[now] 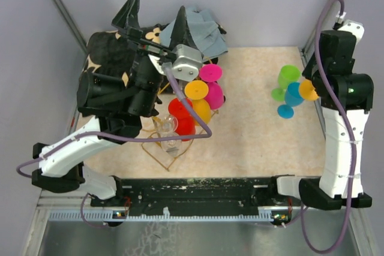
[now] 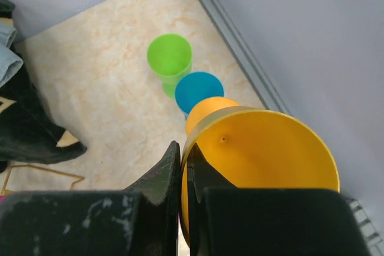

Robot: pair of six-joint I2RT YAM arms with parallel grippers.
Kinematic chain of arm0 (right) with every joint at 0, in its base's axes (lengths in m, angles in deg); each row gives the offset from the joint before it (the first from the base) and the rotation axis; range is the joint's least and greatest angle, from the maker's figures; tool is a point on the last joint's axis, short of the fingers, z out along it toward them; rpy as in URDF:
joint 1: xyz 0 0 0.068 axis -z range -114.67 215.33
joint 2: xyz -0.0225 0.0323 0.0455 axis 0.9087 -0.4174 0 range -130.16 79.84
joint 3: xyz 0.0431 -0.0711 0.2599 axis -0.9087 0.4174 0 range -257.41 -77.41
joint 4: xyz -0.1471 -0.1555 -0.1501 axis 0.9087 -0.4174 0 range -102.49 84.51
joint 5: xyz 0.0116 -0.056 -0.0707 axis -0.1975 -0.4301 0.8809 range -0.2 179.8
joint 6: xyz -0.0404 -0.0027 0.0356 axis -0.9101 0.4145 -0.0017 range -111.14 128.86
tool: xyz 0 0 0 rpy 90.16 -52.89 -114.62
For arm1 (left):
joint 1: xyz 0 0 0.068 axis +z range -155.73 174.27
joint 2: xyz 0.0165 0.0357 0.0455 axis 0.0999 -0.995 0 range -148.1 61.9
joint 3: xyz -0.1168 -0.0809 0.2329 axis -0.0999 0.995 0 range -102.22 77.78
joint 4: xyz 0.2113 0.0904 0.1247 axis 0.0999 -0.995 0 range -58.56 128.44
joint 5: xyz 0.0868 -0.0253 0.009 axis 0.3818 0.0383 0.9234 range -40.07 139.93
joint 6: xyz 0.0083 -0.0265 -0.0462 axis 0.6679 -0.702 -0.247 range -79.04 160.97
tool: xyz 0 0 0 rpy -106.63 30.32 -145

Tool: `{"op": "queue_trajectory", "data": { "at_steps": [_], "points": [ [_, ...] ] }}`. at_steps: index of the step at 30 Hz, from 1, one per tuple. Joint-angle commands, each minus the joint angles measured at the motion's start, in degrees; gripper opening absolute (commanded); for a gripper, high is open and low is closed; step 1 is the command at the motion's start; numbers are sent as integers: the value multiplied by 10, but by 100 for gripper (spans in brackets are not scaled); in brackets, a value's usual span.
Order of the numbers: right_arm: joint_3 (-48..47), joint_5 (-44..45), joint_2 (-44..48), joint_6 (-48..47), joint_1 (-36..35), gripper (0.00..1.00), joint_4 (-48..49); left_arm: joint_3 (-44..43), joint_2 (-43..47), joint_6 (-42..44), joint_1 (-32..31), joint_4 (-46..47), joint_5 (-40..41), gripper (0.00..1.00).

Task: Take the wine glass off the wine glass rack
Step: Place the wine glass at the center of the board.

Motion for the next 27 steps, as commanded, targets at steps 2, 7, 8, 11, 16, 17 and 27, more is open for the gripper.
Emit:
{"op": "queue_trajectory", "data": {
  "at_steps": [2,7,8,11,16,17,27],
  "points": [
    [5,-113,-29,27,24,0,76,2,11,-8,1,-8,36,99],
    [-86,-159,-124,40,22,0,86,3,13,-11,0,-19,44,98],
    [-105,-160,-143,38,19,0,83,4,14,-12,-1,-21,46,98],
    [-145,-145,-193,24,-9,0,74,7,17,-14,-1,-23,49,98],
    [-117,-102,-252,4,-59,0,92,11,16,-16,0,-28,55,97],
    [-100,-100,-254,3,-61,0,102,12,17,-17,0,-29,57,97],
    [32,-78,-277,-16,-62,0,180,27,25,-27,-1,-47,65,97]
  ]
}}
